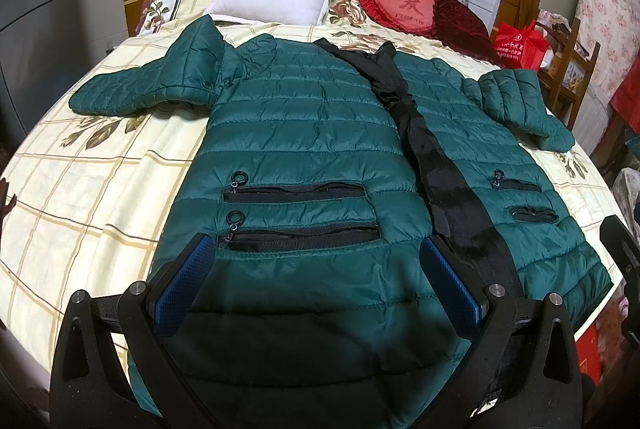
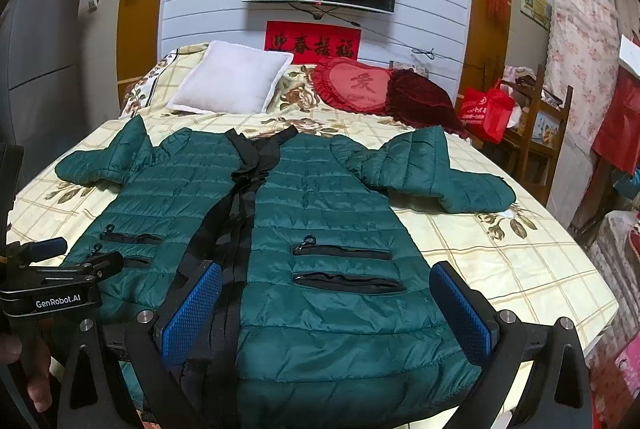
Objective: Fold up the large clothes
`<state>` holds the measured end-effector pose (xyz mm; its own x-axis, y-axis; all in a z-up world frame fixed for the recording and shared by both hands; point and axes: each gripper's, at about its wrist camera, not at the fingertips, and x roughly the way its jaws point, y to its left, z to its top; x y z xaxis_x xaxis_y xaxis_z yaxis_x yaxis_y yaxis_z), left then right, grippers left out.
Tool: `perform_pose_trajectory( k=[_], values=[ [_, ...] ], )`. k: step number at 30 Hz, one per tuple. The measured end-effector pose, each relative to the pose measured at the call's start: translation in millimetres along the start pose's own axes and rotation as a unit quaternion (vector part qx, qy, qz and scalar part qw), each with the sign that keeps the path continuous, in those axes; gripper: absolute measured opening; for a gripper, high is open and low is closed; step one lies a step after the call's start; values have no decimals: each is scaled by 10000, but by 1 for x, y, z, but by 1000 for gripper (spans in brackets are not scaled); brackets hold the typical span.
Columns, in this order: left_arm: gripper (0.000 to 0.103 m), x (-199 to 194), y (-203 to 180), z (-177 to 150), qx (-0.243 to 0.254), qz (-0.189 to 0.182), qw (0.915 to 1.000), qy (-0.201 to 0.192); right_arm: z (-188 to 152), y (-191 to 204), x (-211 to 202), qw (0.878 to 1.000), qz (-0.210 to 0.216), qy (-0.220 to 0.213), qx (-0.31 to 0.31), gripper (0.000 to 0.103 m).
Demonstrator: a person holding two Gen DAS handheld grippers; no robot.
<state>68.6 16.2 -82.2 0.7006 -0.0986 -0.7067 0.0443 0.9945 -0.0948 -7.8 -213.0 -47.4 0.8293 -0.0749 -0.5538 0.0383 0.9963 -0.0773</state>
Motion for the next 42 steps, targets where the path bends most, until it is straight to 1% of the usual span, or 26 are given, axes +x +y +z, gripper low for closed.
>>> perform_pose_trajectory(
  k=[25,42],
  values=[
    [103,0,1,0,-9,-5,10000,1,-1,-5,0,10000,43,-14,57,103],
    [103,0,1,1,-12,-15,10000,5,0,-2,3,10000,10,26,7,103]
  ],
)
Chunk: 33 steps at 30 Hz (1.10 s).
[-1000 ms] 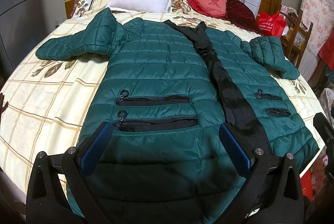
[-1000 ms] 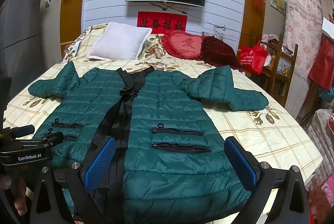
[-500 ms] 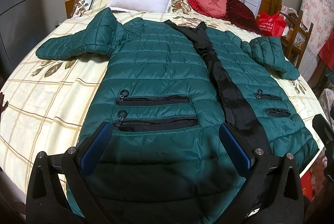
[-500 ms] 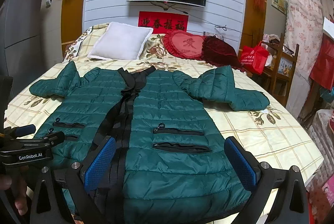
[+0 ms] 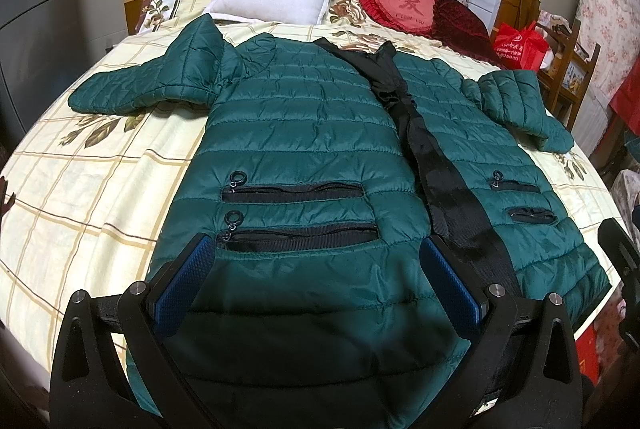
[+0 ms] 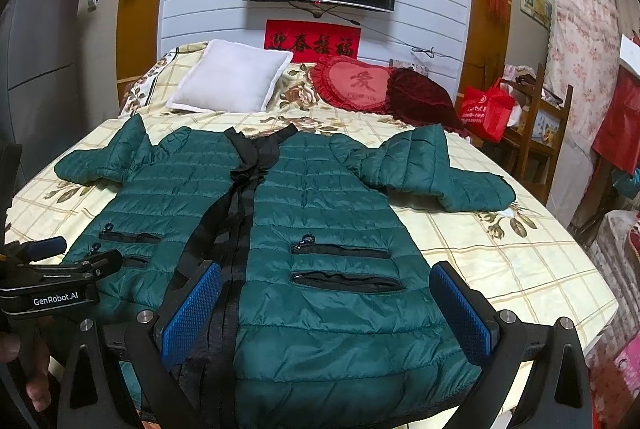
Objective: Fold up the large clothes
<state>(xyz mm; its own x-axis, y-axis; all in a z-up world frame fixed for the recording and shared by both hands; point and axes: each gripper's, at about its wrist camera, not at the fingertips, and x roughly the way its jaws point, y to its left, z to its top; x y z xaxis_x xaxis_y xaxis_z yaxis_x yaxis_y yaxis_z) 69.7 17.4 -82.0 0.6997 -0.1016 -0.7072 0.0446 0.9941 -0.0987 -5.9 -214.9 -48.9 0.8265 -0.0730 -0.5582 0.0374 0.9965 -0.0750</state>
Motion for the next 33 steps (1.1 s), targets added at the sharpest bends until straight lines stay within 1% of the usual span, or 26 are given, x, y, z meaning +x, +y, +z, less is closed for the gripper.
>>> perform_pose_trajectory(
  k=[33],
  values=[
    [103,1,-2,-1,-30,-11,10000,8,0,-2,-3,10000,-4,-38,-70,103]
  ],
)
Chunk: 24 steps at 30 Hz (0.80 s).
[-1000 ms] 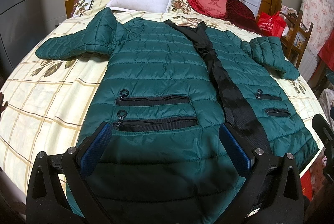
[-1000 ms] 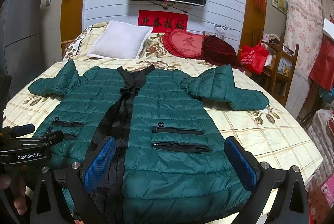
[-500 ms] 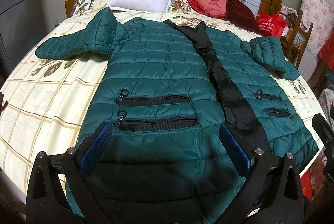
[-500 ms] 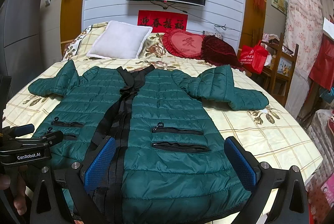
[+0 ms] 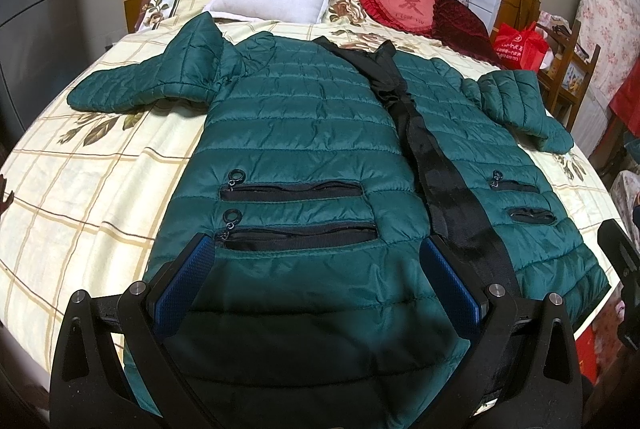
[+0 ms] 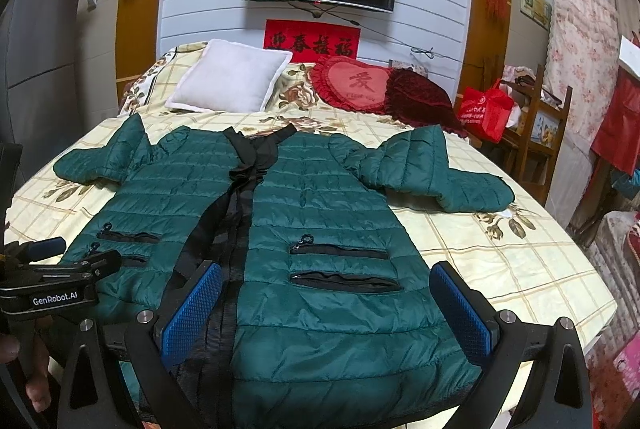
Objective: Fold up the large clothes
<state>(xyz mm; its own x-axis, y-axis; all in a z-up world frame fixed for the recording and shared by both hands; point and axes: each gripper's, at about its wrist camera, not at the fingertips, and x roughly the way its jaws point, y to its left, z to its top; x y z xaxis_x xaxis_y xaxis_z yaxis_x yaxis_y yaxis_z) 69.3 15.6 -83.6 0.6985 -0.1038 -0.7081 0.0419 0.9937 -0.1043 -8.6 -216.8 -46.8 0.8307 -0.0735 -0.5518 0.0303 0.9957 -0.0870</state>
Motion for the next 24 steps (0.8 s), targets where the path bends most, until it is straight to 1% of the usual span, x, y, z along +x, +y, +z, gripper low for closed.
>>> perform_pose_trajectory(
  k=[24],
  values=[
    [103,1,-3,-3,2,27,10000,22,1,8,2,10000,-43,73,-44,103]
  ],
)
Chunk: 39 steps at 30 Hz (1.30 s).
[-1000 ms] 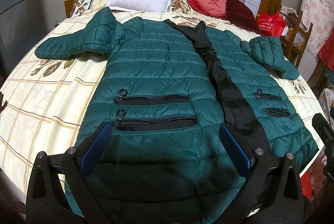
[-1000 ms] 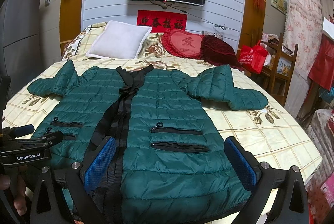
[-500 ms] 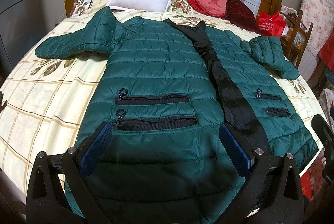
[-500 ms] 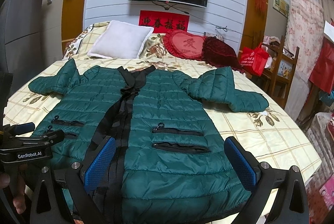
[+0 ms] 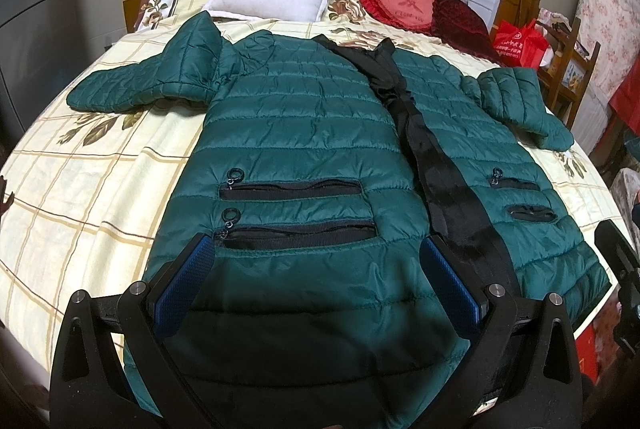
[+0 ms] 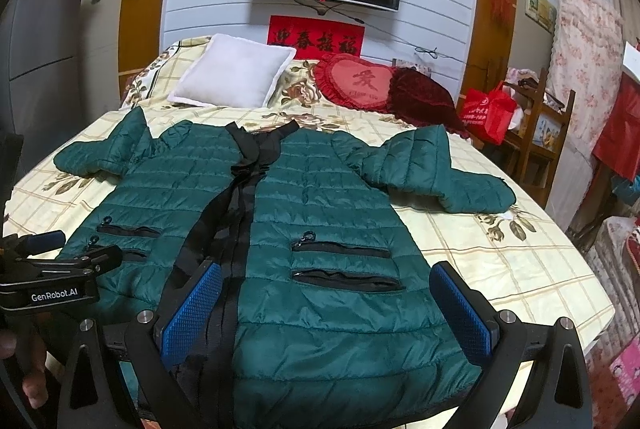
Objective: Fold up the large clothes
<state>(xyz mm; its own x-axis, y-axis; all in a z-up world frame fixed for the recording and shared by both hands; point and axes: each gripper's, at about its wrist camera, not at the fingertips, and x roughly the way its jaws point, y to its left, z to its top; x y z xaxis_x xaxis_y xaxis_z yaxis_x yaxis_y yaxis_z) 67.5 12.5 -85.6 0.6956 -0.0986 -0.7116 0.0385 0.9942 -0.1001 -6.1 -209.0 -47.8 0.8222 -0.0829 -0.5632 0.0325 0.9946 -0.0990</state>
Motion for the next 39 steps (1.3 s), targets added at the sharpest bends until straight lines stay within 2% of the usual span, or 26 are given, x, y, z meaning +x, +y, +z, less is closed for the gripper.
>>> perform_pose_trajectory(
  k=[39],
  values=[
    [103,-5,11,4,-237,-152,9996,33,0,-1,-2,10000,-19,-32,1,103]
  ],
)
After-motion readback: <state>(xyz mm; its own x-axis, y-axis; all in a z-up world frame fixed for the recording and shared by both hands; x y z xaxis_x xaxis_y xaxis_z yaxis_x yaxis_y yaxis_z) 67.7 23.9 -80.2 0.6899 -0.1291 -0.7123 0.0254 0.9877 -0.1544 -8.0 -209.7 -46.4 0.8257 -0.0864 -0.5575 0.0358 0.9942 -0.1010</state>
